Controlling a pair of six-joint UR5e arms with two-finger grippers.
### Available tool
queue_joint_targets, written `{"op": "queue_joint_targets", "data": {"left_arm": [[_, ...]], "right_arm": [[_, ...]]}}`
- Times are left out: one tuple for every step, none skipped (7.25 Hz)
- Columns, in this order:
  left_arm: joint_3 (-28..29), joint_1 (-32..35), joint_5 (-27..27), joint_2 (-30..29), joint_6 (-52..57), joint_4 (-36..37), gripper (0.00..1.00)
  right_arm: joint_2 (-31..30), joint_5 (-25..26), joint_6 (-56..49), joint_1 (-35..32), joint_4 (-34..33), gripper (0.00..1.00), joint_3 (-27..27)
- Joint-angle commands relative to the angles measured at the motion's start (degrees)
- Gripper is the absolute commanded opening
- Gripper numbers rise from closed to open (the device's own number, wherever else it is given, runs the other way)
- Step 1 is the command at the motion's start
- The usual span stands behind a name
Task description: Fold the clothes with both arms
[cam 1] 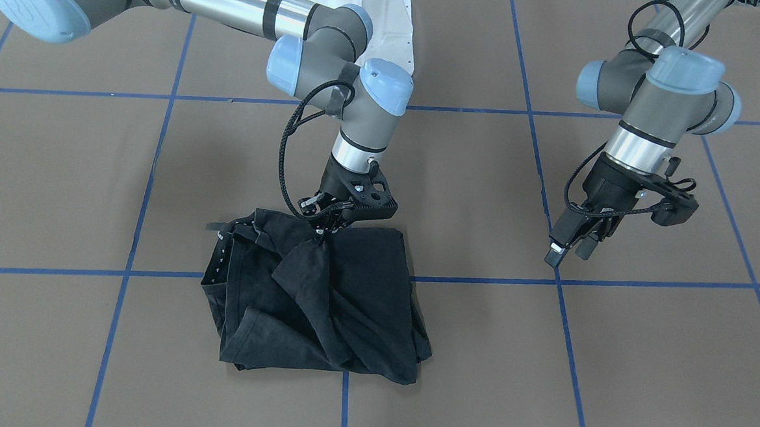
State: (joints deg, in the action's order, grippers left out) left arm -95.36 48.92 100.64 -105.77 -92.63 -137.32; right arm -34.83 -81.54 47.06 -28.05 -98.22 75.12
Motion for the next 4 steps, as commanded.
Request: {"op": "queue_joint_targets", "data": {"left_arm": [[-0.18,-0.06,0.0,-0.13,-0.44,0.03,1.0],[-0.18,-0.06,0.0,-0.13,-0.54,0.03,1.0],[-0.18,-0.06,-0.09,-0.22,-0.71,0.12,1.0],[-0.79,-0.06,-0.09,-0.22,-0.8,0.9,1.0]], "right_arm": [[-0.15,-5.79,-5.73,-5.41,-1.18,0.0,3.08],[-0.24,-8.34,-11.41,-8.75,-2.49,0.0,3.8],[-0.33,-8.72,-16.25,-12.26,-2.24,0.0,1.98],[-0.24,-8.98,-19.0,-14.47,-0.76,0.0,-1.44]]}}
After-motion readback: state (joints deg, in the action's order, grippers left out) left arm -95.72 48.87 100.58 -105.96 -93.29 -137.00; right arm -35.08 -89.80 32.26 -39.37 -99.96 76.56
